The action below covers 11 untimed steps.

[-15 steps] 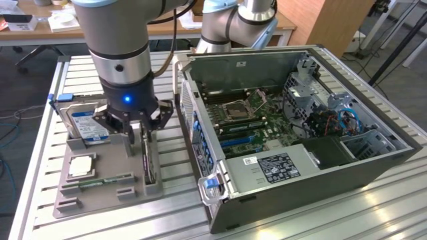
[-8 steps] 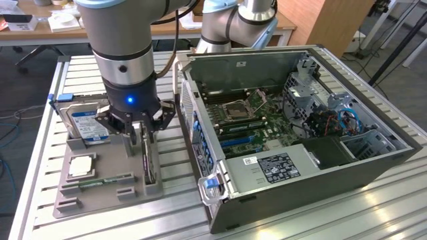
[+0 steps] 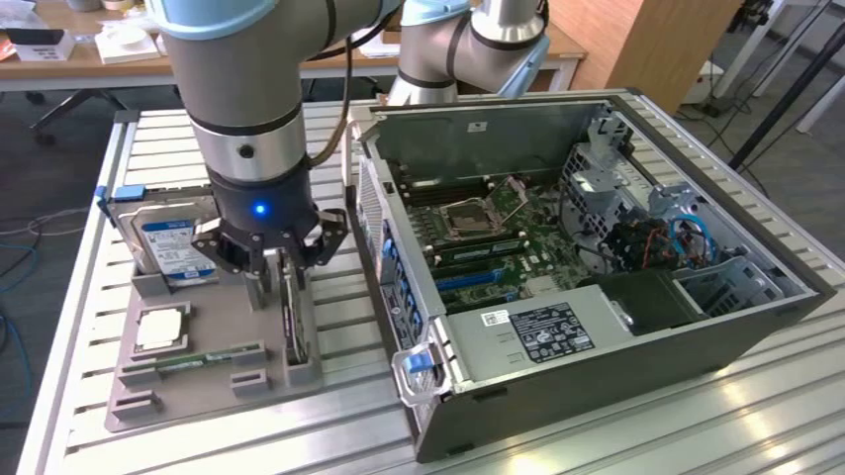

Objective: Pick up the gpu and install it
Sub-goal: 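Pick up the gpu and move the gpu toward the slot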

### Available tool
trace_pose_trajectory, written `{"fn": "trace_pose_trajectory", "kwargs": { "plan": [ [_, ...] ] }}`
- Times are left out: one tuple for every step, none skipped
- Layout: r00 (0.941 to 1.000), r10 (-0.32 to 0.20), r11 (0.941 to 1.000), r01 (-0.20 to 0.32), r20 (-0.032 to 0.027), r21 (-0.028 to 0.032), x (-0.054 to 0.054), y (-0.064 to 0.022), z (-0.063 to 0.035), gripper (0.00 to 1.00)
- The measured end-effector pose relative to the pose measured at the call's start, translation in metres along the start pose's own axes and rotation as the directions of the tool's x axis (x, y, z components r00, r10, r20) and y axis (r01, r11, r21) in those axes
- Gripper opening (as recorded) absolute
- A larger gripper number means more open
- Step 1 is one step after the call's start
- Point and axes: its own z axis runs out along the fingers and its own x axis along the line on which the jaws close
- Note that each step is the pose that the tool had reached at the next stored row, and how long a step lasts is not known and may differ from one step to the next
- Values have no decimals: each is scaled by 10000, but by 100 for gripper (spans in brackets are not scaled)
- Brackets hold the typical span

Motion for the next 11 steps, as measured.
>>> {"fn": "trace_pose_trajectory", "kwargs": {
  "plan": [
    [10000, 0, 10000, 0, -1, 1, 0, -1, 13, 41],
    [10000, 0, 10000, 0, 0, 0, 0, -1, 26, 41],
    [10000, 0, 10000, 0, -1, 1, 0, -2, 37, 41],
    [10000, 0, 10000, 0, -2, 1, 0, -2, 42, 41],
    [10000, 1, 10000, -1, -3, 2, 0, -2, 41, 41],
    [10000, 1, 10000, -1, -4, 2, 1, -2, 41, 41],
    [10000, 1, 10000, -1, -4, 3, 1, -2, 42, 41],
    [10000, 0, 10000, 0, -2, 0, 0, -2, 50, 41],
    [10000, 0, 10000, 0, -2, 0, 0, -3, 62, 41],
    [10000, 0, 10000, 0, -2, 1, 1, -4, 77, 41],
    [10000, 0, 10000, 0, -3, 1, 1, -5, 92, 41]
  ]
}}
